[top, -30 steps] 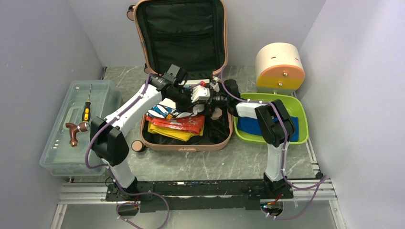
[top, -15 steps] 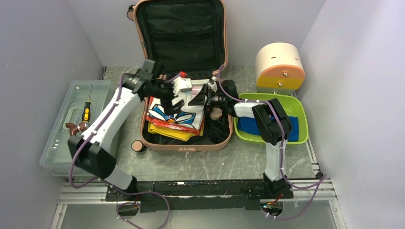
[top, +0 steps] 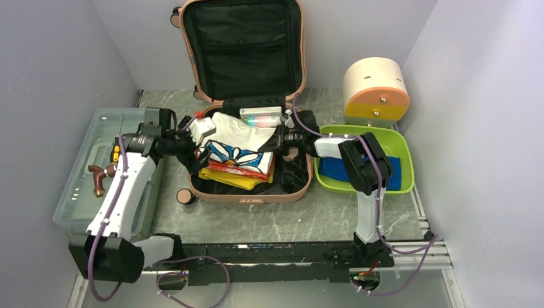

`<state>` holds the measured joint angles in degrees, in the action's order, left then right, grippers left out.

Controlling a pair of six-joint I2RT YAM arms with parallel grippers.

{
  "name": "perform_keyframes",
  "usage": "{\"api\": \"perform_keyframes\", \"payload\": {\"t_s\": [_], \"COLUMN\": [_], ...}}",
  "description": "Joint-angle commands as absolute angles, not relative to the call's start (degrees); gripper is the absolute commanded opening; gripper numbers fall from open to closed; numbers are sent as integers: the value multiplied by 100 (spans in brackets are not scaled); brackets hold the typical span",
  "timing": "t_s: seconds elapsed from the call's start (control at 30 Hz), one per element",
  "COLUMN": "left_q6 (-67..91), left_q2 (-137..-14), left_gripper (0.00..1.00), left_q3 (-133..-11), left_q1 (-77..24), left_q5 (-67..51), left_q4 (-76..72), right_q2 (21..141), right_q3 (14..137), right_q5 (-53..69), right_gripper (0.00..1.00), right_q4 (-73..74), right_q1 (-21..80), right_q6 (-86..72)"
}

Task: Open, take out, and arrange the luggage
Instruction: Pass from the left arm to the right

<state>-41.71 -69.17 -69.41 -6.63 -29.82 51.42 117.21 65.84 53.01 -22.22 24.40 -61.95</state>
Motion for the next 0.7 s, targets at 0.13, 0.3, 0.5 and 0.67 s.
{"api": "perform_keyframes", "payload": {"t_s": [0.13, 0.3, 0.5, 0.67], "left_q6": [-3844, -3780, -3831, -3814], "left_q2": [-5838, -5424, -5211, -5092], "left_gripper": [99, 100, 99, 99], "left_q3": [-6028, -5702, -5467, -5382], "left_q1": [-247, -79, -18, -18], "left_q5": [-2787, -2738, -2823, -2911], "left_q4": [5198, 5408, 5600, 5653], "right_q2": [11193, 11187, 11403, 10955], "right_q3": [7791, 8364, 9130, 9034], "right_q5": [5384, 5663, 5942, 5601], "right_gripper": [0, 0, 0, 0], "right_q4": [-121, 1359, 3910, 5168], "right_q1": [2401, 2205, 1892, 1357], "right_q6": [-4404, -2968, -1158, -200]}}
